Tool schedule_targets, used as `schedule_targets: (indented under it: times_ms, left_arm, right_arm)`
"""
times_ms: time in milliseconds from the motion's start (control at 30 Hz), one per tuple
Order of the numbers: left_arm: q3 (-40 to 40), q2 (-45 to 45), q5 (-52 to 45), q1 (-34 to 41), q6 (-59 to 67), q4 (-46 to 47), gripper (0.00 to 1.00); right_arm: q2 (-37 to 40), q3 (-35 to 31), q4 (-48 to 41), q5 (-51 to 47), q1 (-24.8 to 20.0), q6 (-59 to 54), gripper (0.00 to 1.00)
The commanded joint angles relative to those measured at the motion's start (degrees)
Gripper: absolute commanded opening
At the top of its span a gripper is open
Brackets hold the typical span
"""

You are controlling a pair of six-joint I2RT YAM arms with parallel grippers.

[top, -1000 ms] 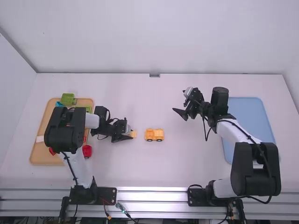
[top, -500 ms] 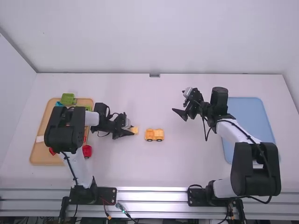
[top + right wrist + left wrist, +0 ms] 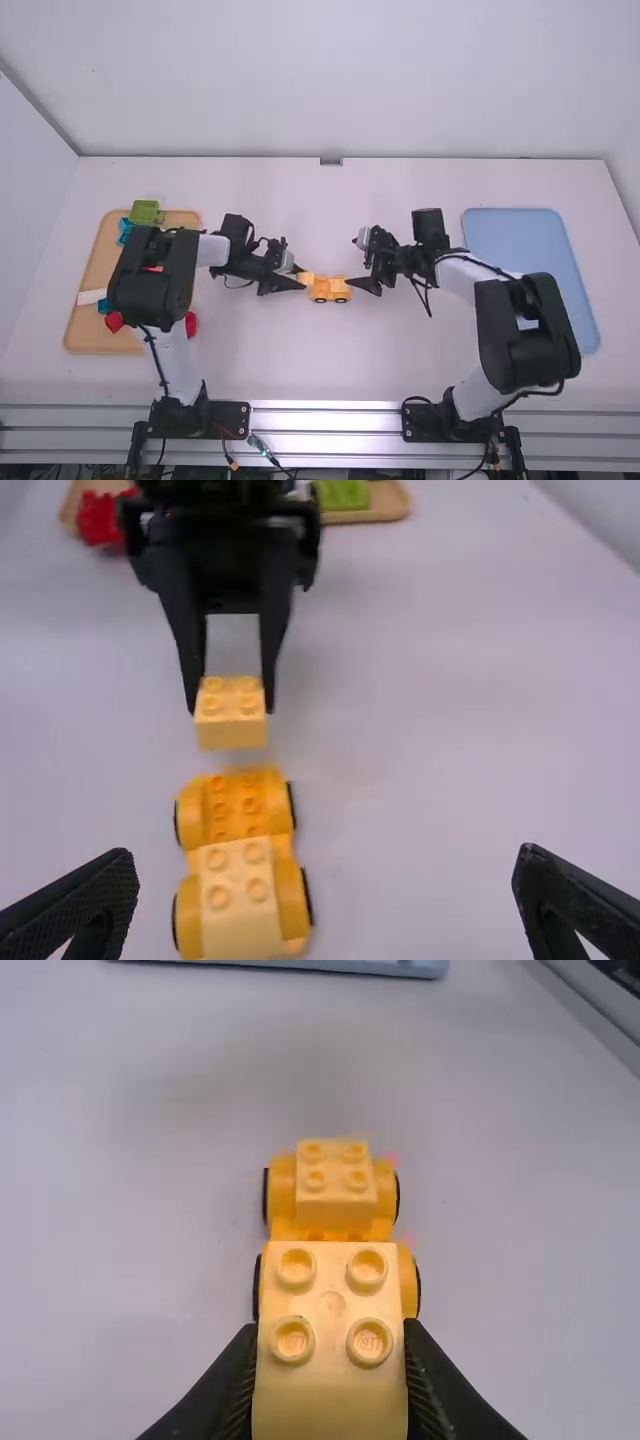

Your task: Assemble lego blocks to make yellow taxi

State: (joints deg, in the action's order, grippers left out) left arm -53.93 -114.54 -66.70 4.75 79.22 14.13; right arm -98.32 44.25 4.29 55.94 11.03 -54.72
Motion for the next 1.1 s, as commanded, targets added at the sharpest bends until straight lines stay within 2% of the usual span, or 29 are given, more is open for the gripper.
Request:
schedule_targets:
  times_ms: [0, 167, 233, 300, 433, 633, 833, 967, 1067]
  left_arm:
    - [-0.96, -0.11, 1.42, 2.03, -0.37, 0.11, 0.02]
    - [-0.92, -0.11, 1.84, 4.63, -1.38, -0.57, 0.02]
    - [-0.9, -0.11, 2.45, 5.2, -6.62, -2.75, 0.02]
    - [-0.72, -0.11, 6.05, 6.36, -13.55, -6.54, 0.02]
    - [-0.22, -0.11, 11.93, 9.29, -18.6, -10.29, 0.02]
    - [-0.04, 0.24, 18.49, 12.5, -23.98, -11.54, 0.02]
    - [0.0, 1.6, 18.47, 12.46, -24.35, -10.95, 0.02]
    - [0.0, 2.89, 18.91, 12.59, -24.59, -9.84, 0.02]
    - [0.0, 3.56, 19.87, 12.55, -26.45, -9.66, 0.02]
  right_arm:
    - [-3.17, -1.4, 0.98, 3.67, 0.35, -5.18, 0.99]
    - [-9.79, -2.84, 6.01, 9.51, 0.24, -10.12, 0.99]
    - [-12.66, -2.89, 8.76, 11.61, 0.2, -9.99, 0.99]
    - [-15.8, -2.86, 11.47, 12.28, 0.31, -10.03, 0.99]
    - [-19.12, -2.93, 15.5, 12.24, 1.25, -8.15, 0.99]
    - [-19.89, -3.04, 18.01, 11.13, 1.79, -3.85, 0.99]
    - [-19.89, -3.74, 17.62, 4.33, 3.32, -3.19, 0.99]
    - [-19.87, -4.63, 18.03, 3.76, 3.58, -3.93, 1.0]
    - [-19.87, -5.29, 18.01, 3.54, 2.99, -5.44, 0.96]
